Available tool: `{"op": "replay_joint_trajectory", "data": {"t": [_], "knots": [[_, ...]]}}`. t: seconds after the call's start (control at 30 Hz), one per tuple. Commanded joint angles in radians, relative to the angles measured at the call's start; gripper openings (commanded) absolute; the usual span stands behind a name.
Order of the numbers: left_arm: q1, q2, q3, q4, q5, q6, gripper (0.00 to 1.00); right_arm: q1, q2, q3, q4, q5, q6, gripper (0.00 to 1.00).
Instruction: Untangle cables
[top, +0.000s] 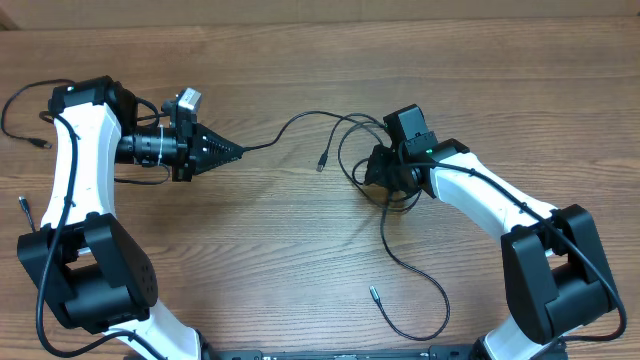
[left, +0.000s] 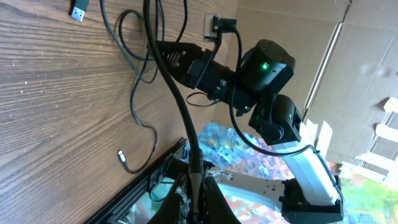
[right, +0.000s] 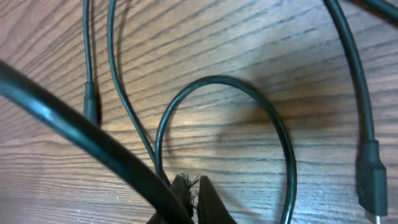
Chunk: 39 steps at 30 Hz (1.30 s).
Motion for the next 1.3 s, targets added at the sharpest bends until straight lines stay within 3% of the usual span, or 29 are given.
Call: {"op": "replay_joint_trajectory", "data": {"t": [0.0,0.37,0.53,0.6,0.73,0.8,0.87,1.03,1.17,1.27], "knots": [[0.0,0.007,0.022,0.011,0.003,-0.007,0.04,0.003,0.003,-0.005,0.003,0.005,0.001,0.04],[-0.008,0.007,0.022,0.056,-0.085,-0.007,0.04,-0.079,-0.094,0.122,-0.001,-0.282,-0.008,0.04],[-0.028,0.007,0.022,0.074,-0.093,-0.006,0.05,-0.101,-0.189,0.171,-0.013,-0.32,-0.011,0.04],[-0.042,0.007,0.022,0.092,-0.097,-0.006,0.19,-0.102,-0.233,0.189,-0.015,-0.32,-0.011,0.04],[-0.08,0.007,0.022,0.14,-0.129,-0.007,0.67,-0.102,-0.304,0.224,-0.011,-0.32,-0.011,0.04],[-0.104,0.007,0.022,0.165,-0.162,-0.007,0.79,-0.102,-0.334,0.241,0.002,-0.321,-0.011,0.04],[-0.128,0.007,0.022,0.179,-0.195,-0.007,0.85,-0.102,-0.359,0.258,0.025,-0.322,-0.011,0.04],[-0.201,0.007,0.022,0.198,-0.196,0.032,0.84,-0.102,-0.394,0.309,0.083,-0.359,-0.006,0.04],[-0.27,0.007,0.022,0.21,-0.103,0.208,0.63,-0.102,-0.396,0.317,0.12,-0.438,0.058,0.04],[-0.326,0.007,0.022,0.255,-0.056,0.267,0.53,-0.102,-0.396,0.317,0.118,-0.455,0.079,0.04]]}}
